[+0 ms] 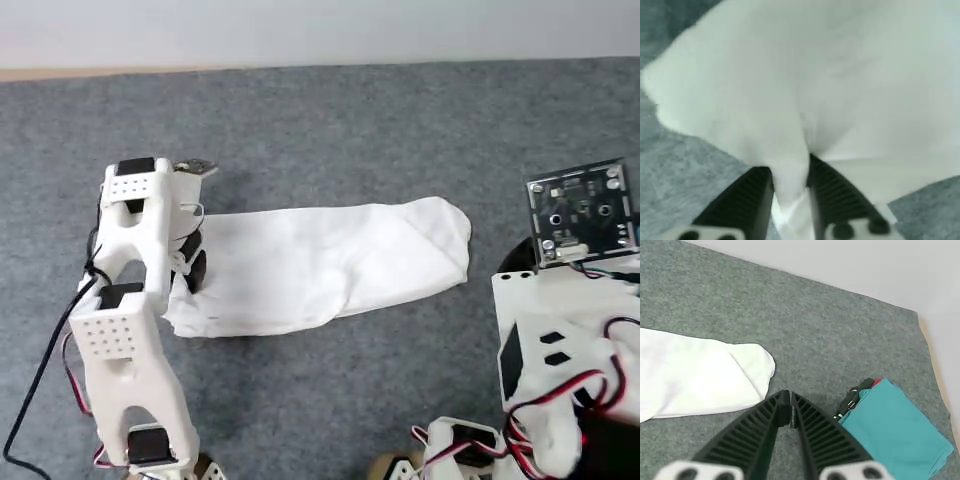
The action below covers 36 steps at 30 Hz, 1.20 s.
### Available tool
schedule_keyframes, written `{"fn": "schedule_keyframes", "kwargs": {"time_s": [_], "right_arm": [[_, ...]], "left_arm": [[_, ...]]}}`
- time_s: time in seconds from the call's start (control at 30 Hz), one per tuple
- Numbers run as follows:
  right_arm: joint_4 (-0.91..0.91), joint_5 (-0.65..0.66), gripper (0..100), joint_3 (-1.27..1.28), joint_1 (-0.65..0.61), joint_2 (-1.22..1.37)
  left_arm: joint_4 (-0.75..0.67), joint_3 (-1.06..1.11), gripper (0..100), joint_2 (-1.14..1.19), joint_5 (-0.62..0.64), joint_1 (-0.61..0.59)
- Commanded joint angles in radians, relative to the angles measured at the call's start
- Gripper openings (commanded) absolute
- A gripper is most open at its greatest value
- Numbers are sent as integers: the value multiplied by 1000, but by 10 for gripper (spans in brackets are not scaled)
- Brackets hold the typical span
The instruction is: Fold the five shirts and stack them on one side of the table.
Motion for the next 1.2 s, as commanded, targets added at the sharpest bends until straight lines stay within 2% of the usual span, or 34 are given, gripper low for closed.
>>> {"fn": "schedule_keyframes", "kwargs": {"time_s": [0.0,0.33,0.63,0.77,1.0,1.17], "right_arm": [[24,8,9,-8,12,-4],[22,9,9,-8,12,-39],[21,9,9,-8,12,-39],[22,9,9,-8,12,-39],[16,9,9,-8,12,-39],[22,9,9,-8,12,-39]], "left_arm": [[2,-16,6,15,-14,-5],[71,-120,4,-199,-8,-49],[94,-183,4,-218,-77,-189],[94,-189,4,-219,-91,-213],[95,-269,4,-242,-40,-129],[95,-269,4,-358,21,48]]}}
